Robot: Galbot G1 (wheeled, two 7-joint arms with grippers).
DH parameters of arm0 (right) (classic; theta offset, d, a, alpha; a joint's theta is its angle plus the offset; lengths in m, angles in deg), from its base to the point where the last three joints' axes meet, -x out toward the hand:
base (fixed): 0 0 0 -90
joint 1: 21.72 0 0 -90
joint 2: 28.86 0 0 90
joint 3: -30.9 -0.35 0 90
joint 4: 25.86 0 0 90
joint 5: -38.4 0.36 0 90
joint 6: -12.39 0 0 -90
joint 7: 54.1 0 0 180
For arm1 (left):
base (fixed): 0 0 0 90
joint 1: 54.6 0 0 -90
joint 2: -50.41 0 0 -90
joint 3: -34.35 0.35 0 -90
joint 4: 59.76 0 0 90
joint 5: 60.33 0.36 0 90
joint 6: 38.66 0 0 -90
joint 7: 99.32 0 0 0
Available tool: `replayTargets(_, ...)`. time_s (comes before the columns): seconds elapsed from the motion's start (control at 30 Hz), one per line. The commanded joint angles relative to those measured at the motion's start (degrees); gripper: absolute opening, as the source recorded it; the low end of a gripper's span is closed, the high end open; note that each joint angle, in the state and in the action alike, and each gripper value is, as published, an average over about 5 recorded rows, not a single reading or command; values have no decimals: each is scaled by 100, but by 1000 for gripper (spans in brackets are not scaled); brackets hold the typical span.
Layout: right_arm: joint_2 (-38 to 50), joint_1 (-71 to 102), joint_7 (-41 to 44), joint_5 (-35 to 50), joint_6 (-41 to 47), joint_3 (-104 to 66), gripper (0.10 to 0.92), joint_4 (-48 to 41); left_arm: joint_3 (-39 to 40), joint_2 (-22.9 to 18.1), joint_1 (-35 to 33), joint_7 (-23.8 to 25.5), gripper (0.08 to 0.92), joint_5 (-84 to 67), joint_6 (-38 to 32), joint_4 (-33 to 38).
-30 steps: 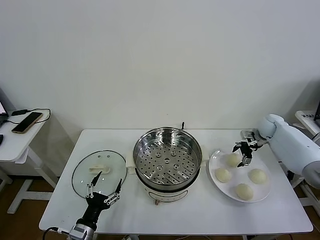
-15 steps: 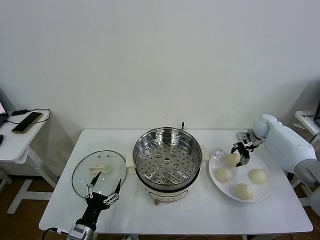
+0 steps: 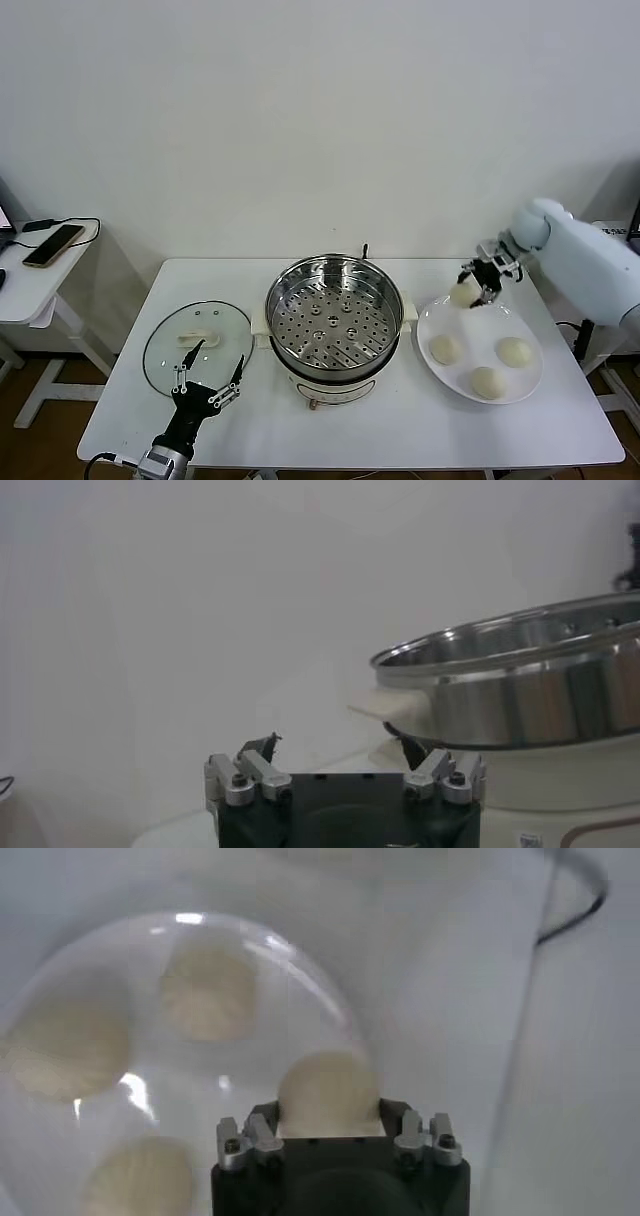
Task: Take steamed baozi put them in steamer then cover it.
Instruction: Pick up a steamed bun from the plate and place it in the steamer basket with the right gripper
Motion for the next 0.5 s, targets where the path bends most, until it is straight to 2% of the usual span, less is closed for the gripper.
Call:
replayTargets(0.03, 95, -1235, -9, 273, -792, 800, 651, 1228, 6, 4, -1, 6, 823, 1, -3, 8)
replayTargets(0.23, -570, -1916, -106, 193, -1182, 1288, 638, 1839, 9, -4, -23, 10, 823, 3, -24, 35)
replayTargets(0.5, -1337, -1765, -102, -1, -1314, 1550, 642, 2064, -13, 2, -55, 5, 823, 0, -37, 88)
